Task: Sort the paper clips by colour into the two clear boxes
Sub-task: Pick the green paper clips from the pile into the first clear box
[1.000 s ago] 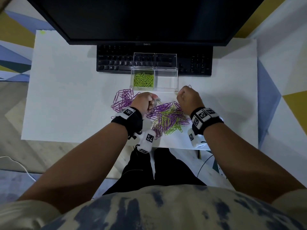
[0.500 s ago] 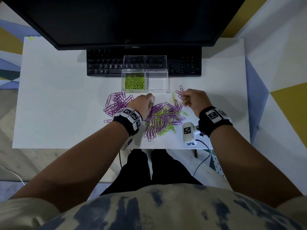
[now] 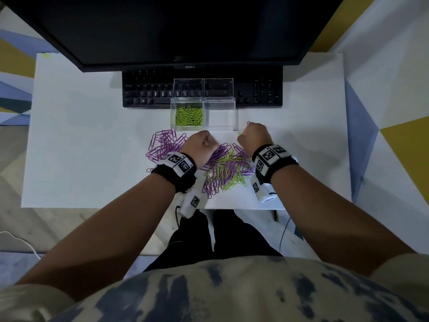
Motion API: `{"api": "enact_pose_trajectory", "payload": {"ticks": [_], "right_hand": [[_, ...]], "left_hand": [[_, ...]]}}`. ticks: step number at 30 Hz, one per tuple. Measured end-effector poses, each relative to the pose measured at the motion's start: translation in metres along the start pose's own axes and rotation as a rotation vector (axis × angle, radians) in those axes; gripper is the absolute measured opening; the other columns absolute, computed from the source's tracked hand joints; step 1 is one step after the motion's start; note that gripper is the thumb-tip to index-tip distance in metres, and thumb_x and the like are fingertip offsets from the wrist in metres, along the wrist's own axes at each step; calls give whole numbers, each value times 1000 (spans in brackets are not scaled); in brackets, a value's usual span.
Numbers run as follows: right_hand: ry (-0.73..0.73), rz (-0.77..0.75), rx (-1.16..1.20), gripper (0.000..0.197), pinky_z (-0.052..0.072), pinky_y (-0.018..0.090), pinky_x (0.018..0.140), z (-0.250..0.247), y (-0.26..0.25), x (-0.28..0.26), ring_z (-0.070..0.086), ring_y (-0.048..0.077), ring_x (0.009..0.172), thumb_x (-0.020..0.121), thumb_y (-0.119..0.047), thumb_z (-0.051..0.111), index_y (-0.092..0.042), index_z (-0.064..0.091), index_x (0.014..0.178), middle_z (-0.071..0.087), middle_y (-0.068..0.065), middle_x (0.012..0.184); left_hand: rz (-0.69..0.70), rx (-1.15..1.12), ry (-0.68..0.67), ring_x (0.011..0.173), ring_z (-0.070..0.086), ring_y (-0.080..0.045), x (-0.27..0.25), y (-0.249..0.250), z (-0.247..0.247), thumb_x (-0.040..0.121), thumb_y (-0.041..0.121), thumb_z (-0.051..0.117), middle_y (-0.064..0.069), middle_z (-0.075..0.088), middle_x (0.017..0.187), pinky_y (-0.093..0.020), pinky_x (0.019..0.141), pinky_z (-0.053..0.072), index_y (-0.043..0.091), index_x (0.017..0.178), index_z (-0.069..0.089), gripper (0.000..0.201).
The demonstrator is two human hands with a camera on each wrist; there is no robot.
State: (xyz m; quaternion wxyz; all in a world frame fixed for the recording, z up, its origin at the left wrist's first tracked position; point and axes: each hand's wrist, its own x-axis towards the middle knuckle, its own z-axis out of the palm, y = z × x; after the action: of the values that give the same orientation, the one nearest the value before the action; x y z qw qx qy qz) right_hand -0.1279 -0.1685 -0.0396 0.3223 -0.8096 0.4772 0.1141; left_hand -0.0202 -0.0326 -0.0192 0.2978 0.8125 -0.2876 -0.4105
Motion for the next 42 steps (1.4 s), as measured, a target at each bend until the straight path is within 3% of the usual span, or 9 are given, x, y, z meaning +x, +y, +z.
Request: {"api": "enact_pose_trajectory", "payload": {"ticks": [6,11,13,16,18,20,24,31,42], "right_hand": [[36,50,407,6,48,30,73,-7,12,-5,57,16,76,80,-14,63,-8,63,82,65,5,81],[-93,198,927,22,53,28,63,-27,28,-10,57,19,64,85,4,55,4,64,104,61,11,78],[-104,185,949,23,55,23,64,-35,36,-14,58,17,67,87,5,49,4,65,104,61,10,83],[-102,213,951,13,49,22,53,-42,46,-18,52,17,61,86,-1,54,2,65,92,55,8,74],[-69,267,856,8,42,24,50,-41,51,-17,47,19,56,80,-9,61,-2,60,75,49,9,64],[-27,259,591,17,43,27,57,-38,57,-15,49,21,58,76,-15,65,0,62,69,55,11,62],[-9,137,190,22,50,31,78,-26,51,-19,63,27,85,81,-20,65,-1,70,89,70,14,90],[98,87,34,26,53,36,81,-10,38,-25,64,33,92,81,-25,68,-2,64,94,68,15,97],[88,-2,-122,29,42,34,69,-4,19,-25,60,37,93,88,-23,55,4,59,95,61,22,101]], "left_hand": [[-214,-628,-57,43,30,-14,2,8,2,84,-1,49,-11,61,63,-27,47,20,9,54,46,32],[-270,-707,-198,36,32,-9,7,12,6,87,-8,30,-11,49,67,-14,38,22,0,91,58,30],[-289,-697,-219,34,37,-10,10,18,9,88,-8,24,-7,50,60,-13,37,25,-1,85,57,34],[-247,-447,-187,45,43,-16,14,30,20,92,5,35,-3,50,57,-20,42,30,5,73,53,26],[-56,-76,-141,57,49,-16,17,32,28,92,19,46,-1,56,68,-25,49,35,8,81,55,18],[124,234,-134,65,55,-15,19,32,35,92,20,48,-1,62,82,-25,56,41,12,94,56,12],[302,623,-146,80,61,-28,26,32,47,93,17,44,-6,64,99,-31,65,46,20,112,50,20],[336,766,-188,90,62,-31,37,29,47,94,14,42,-7,62,107,-33,68,47,27,117,53,28],[331,948,-212,91,62,-35,40,41,50,92,8,45,-14,62,103,-35,63,41,7,116,46,24]]}}
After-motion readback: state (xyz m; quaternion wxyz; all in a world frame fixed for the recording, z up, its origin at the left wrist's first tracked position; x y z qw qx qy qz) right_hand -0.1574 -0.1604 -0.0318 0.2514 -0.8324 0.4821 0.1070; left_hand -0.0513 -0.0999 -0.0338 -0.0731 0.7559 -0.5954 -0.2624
